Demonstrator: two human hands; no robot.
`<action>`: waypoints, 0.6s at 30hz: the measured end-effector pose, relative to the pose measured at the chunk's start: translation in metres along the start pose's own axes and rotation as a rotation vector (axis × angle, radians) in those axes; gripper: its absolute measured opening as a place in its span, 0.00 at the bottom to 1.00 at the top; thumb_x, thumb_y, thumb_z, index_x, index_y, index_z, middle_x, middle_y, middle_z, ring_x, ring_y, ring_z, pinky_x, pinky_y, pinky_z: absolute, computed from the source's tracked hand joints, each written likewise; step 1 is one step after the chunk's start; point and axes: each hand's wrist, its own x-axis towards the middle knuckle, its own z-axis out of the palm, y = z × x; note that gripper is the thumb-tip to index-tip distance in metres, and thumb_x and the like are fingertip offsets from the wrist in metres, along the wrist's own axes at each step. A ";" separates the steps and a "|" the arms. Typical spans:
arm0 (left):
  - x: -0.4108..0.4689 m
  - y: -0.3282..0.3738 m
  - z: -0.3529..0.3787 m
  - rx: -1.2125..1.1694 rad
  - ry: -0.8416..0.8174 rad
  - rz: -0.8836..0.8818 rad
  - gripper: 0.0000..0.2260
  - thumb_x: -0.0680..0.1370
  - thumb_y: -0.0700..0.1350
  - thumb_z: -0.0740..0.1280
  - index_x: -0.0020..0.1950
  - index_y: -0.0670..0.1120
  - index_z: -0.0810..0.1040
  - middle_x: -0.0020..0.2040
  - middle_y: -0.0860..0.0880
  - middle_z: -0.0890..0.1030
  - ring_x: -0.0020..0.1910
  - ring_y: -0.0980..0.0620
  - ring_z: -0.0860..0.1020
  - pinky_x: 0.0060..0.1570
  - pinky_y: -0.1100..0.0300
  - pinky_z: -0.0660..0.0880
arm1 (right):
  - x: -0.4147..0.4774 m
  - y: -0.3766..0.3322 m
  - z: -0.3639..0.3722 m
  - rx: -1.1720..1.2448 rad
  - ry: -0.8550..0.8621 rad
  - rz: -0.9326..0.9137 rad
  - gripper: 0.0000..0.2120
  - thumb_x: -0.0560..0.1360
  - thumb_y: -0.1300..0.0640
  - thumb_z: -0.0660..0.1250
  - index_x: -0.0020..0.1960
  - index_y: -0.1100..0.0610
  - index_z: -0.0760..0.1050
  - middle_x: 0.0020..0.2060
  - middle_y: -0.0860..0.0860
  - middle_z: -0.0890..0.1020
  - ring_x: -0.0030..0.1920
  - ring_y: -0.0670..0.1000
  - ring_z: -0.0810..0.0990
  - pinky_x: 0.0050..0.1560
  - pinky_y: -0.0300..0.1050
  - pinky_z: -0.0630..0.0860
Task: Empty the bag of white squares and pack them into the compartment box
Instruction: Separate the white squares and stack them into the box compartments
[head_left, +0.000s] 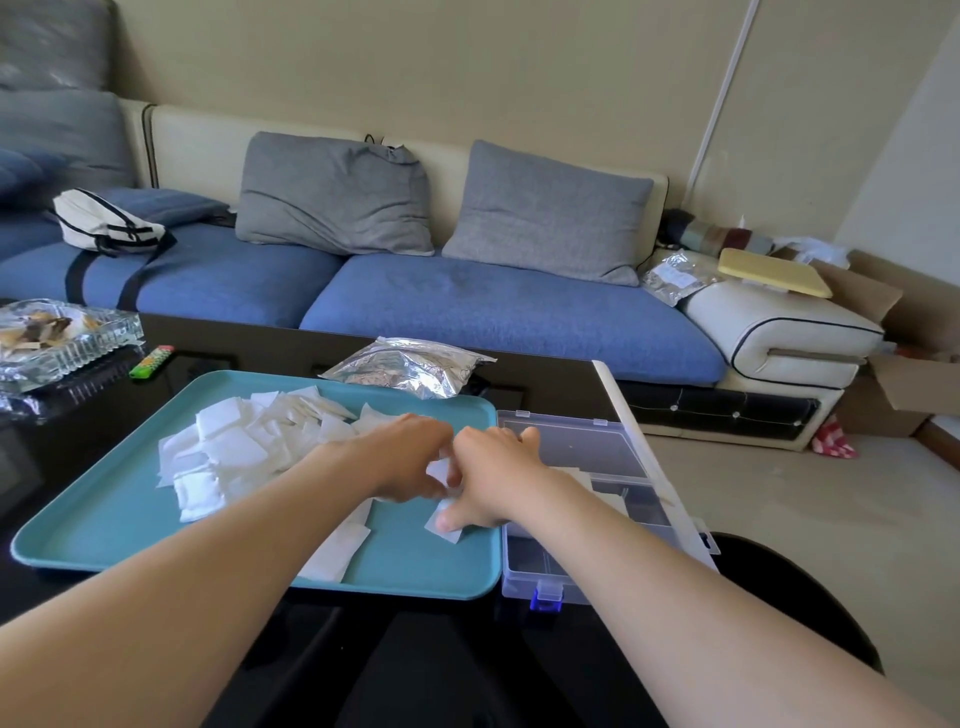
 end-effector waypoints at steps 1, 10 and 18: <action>0.000 0.002 0.000 -0.002 -0.010 -0.006 0.13 0.78 0.50 0.74 0.58 0.50 0.76 0.58 0.51 0.76 0.61 0.48 0.74 0.59 0.52 0.72 | 0.001 0.000 0.000 0.031 -0.029 0.007 0.19 0.67 0.44 0.81 0.48 0.53 0.76 0.46 0.50 0.81 0.53 0.59 0.76 0.51 0.55 0.62; -0.003 0.001 -0.003 0.021 -0.059 -0.053 0.21 0.80 0.52 0.71 0.71 0.48 0.74 0.66 0.48 0.74 0.68 0.47 0.71 0.62 0.57 0.68 | -0.005 0.013 -0.018 0.254 0.023 0.049 0.15 0.67 0.47 0.74 0.50 0.55 0.85 0.42 0.51 0.82 0.54 0.56 0.78 0.59 0.55 0.74; -0.011 -0.005 -0.009 -0.074 -0.043 -0.102 0.14 0.75 0.49 0.77 0.53 0.55 0.74 0.56 0.52 0.77 0.46 0.56 0.75 0.50 0.53 0.80 | -0.012 0.031 -0.022 0.622 0.328 0.128 0.04 0.73 0.58 0.74 0.41 0.51 0.85 0.36 0.46 0.81 0.39 0.47 0.82 0.34 0.39 0.73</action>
